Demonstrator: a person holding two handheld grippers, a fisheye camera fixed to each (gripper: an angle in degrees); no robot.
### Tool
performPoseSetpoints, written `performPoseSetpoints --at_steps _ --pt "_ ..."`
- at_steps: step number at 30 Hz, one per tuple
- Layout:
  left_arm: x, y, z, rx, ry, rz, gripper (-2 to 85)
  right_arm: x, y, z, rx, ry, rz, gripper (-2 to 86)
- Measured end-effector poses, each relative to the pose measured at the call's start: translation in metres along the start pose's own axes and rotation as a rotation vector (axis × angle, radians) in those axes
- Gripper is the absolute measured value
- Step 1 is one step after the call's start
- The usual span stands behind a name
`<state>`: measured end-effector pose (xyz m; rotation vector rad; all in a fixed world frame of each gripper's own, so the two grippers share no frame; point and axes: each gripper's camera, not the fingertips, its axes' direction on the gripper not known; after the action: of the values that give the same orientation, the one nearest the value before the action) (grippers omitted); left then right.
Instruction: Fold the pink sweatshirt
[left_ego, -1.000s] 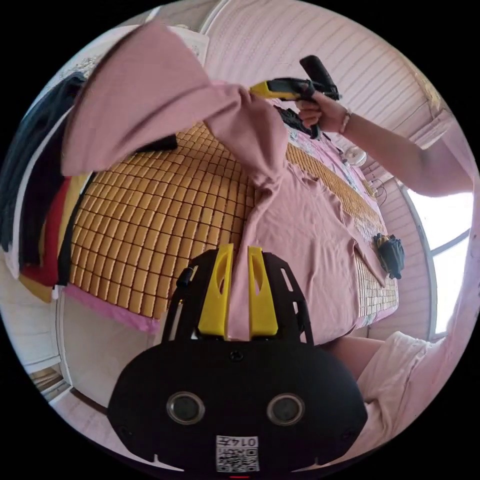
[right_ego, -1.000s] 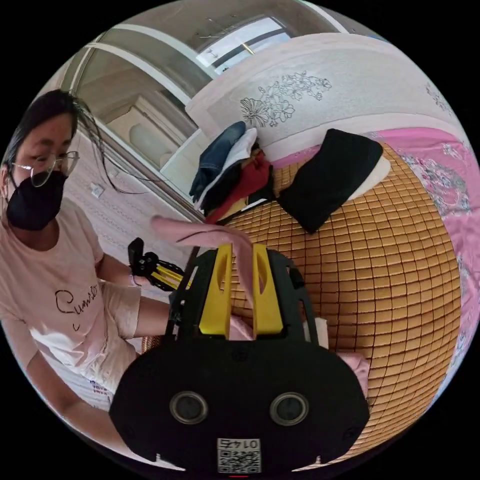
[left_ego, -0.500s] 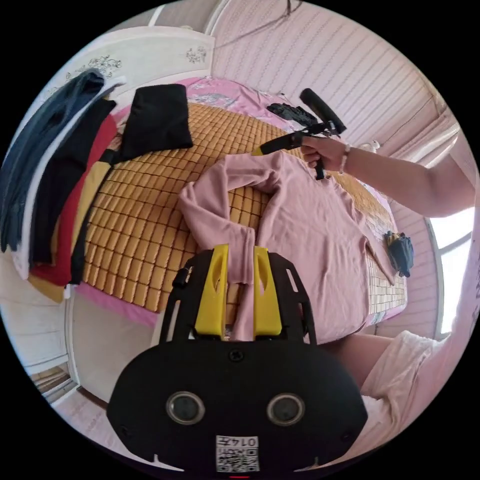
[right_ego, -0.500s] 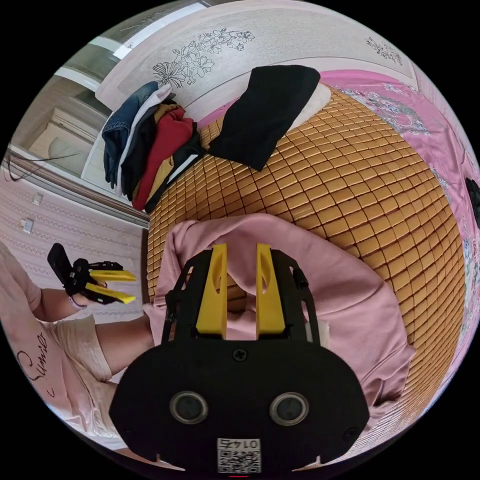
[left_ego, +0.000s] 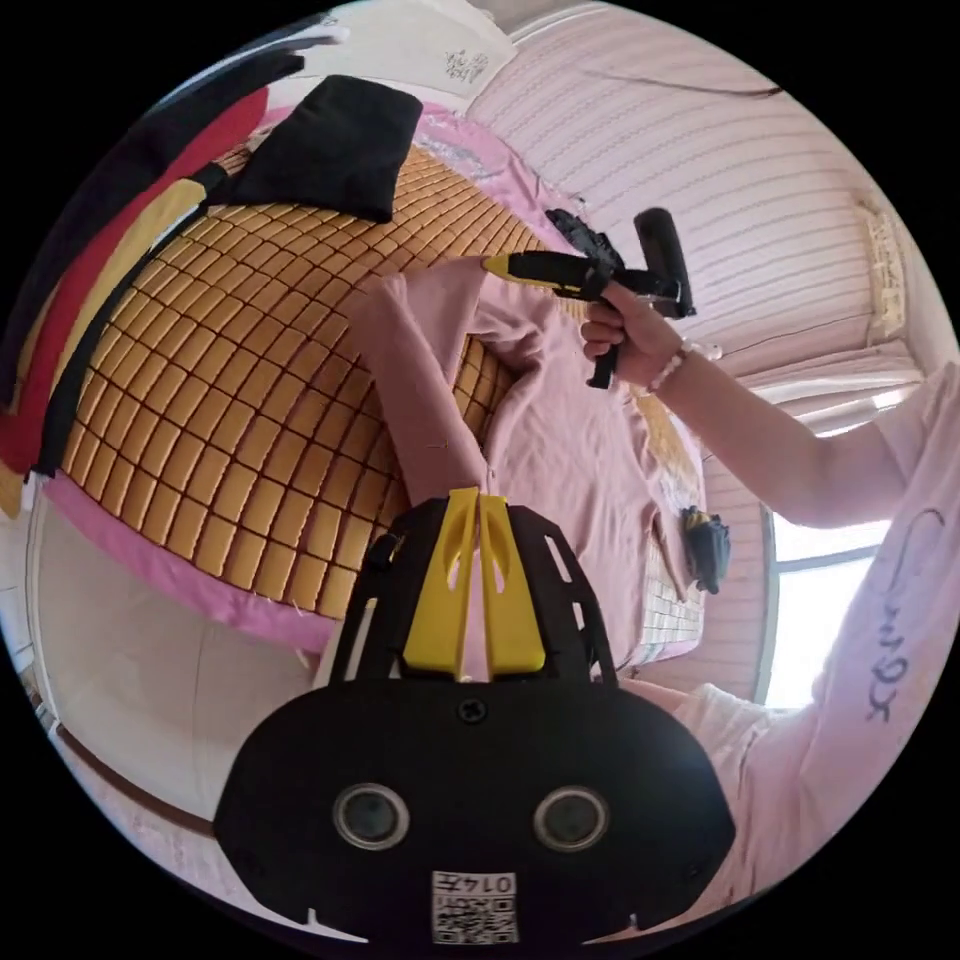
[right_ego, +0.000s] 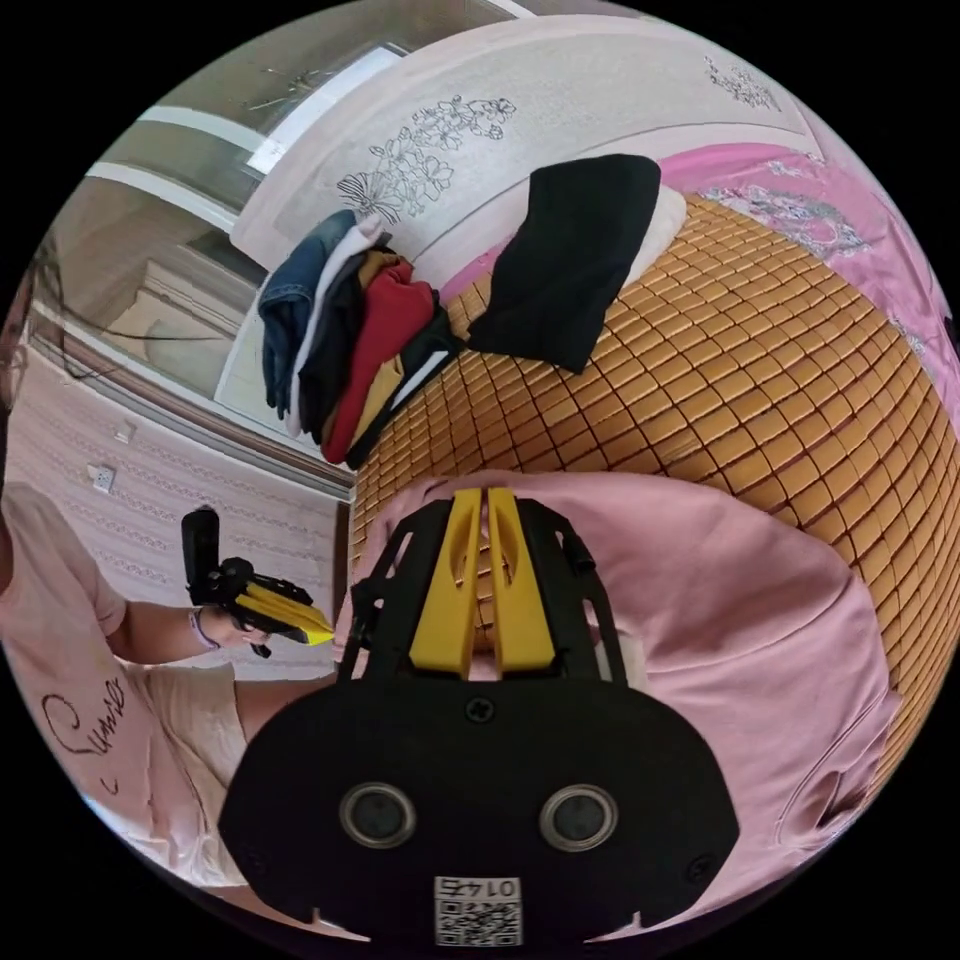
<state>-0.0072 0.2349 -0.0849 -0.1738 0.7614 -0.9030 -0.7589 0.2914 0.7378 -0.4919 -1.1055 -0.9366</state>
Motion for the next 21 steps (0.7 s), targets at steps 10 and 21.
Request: performPoseSetpoints --at_steps 10,21 --pt "-0.101 0.064 -0.095 0.533 0.739 -0.359 -1.0 0.026 -0.015 -0.007 0.138 -0.143 0.063 0.2" --pt "-0.1 0.006 -0.11 0.426 -0.082 -0.339 7.3 0.024 -0.036 0.061 -0.029 0.091 0.051 0.2"
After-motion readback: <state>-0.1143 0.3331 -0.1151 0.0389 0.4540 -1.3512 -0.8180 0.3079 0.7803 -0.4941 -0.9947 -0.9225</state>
